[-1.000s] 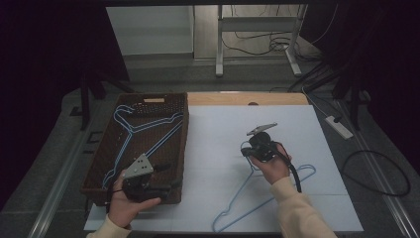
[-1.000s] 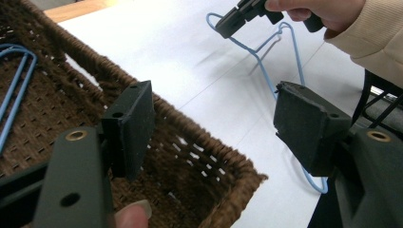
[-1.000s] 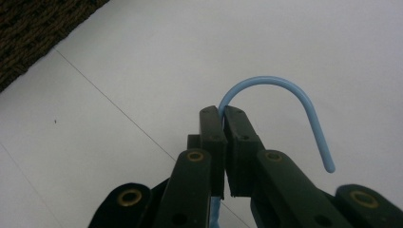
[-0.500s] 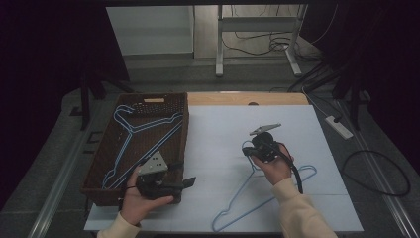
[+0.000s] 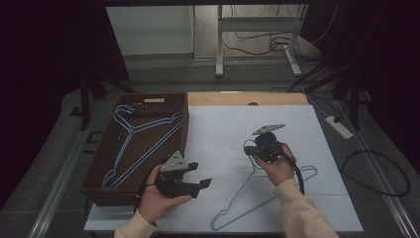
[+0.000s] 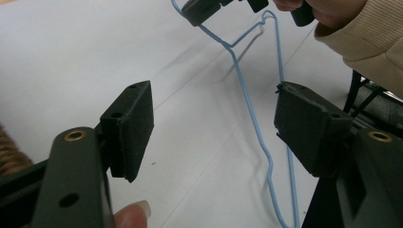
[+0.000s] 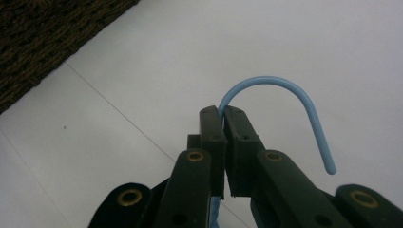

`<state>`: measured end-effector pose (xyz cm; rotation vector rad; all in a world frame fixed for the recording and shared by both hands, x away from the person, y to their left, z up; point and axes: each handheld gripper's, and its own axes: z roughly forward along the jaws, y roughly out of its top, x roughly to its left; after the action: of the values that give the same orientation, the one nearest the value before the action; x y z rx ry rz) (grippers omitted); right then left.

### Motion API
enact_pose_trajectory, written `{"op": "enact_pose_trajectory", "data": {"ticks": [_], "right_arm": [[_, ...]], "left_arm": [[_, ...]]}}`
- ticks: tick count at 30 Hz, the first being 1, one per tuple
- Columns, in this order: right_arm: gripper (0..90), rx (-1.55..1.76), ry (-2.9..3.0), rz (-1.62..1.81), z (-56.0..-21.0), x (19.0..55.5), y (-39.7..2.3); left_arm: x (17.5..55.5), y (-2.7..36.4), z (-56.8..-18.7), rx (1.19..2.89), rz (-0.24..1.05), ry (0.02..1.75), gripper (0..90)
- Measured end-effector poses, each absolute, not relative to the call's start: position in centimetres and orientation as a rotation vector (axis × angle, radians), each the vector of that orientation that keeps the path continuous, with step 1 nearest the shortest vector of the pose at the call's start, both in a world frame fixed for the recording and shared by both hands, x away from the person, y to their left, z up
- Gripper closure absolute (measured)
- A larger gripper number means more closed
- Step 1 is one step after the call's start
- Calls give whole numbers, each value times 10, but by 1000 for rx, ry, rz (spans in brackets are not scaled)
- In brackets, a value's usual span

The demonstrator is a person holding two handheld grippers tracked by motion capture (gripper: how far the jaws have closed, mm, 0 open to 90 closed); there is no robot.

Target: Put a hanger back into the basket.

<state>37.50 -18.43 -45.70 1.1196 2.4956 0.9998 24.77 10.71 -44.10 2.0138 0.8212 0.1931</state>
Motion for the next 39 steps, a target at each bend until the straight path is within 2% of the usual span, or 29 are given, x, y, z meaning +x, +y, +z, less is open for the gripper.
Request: {"op": "enact_pose_trajectory", "data": {"ticks": [25, 30, 39], "right_arm": [[878, 1093, 2466, 1072, -451, 369, -187], [877, 1084, 2463, 1077, -450, 368, -187], [877, 1082, 2455, 1107, -449, 364, -189]], "left_arm": [[255, 39, -471, 2136, 86, 769, 286], [259, 20, -487, 2173, 67, 777, 282], [274, 5, -502, 2182, 31, 814, 344]]}}
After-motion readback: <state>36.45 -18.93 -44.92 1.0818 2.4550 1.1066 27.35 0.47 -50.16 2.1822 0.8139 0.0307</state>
